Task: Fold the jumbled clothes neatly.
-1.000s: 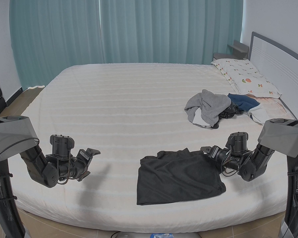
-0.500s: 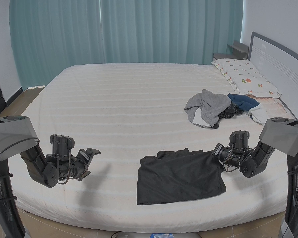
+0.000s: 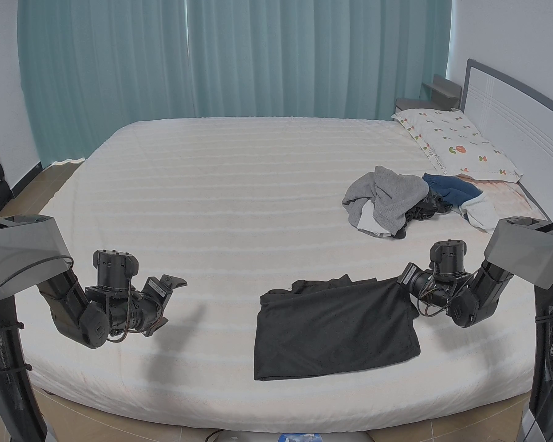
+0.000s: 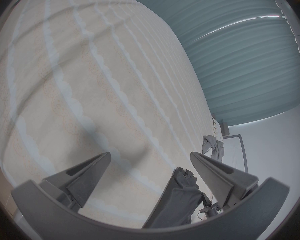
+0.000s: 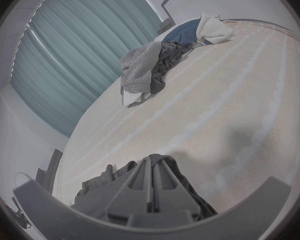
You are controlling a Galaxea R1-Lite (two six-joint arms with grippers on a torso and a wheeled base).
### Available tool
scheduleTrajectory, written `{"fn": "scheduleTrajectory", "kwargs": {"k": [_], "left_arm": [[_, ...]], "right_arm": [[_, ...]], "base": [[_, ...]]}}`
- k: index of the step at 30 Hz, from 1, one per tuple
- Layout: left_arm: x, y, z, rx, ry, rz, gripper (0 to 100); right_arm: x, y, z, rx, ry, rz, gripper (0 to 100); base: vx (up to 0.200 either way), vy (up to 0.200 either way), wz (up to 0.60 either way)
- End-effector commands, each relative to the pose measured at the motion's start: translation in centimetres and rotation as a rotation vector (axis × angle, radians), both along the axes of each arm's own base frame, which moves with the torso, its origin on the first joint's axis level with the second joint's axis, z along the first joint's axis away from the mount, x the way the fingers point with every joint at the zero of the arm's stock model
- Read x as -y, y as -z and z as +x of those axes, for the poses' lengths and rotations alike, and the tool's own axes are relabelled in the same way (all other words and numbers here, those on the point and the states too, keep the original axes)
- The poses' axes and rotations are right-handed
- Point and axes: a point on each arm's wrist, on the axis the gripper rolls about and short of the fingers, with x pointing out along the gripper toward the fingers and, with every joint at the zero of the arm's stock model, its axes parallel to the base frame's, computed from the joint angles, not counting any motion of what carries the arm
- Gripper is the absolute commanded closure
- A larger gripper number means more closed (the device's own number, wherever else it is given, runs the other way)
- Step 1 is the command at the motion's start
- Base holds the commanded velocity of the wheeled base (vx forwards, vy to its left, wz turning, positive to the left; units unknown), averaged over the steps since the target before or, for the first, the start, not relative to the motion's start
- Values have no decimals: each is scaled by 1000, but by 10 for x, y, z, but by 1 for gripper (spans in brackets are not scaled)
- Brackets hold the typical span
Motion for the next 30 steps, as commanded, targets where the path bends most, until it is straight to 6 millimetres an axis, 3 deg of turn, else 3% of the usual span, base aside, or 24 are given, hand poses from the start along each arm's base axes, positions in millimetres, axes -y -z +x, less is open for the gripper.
{"fn": "scheduleTrajectory", "kwargs": {"k": [1,15,19,30], "left_arm": [[0,0,0,-1,1,0,0],[0,0,0,-1,1,0,0],[0,0,0,-1,1,0,0],[0,0,0,1,-2,-2,0]], "right_arm": [[-1,1,-1,-2,-5,0,0],[0,-8,-4,23,16,58,0],[-2,-6,-6,14,10,56,0],[-3,-5,-7,7,7,56,0]], "base": [[0,0,0],[0,0,0],[-150,0,0],[0,0,0]]}}
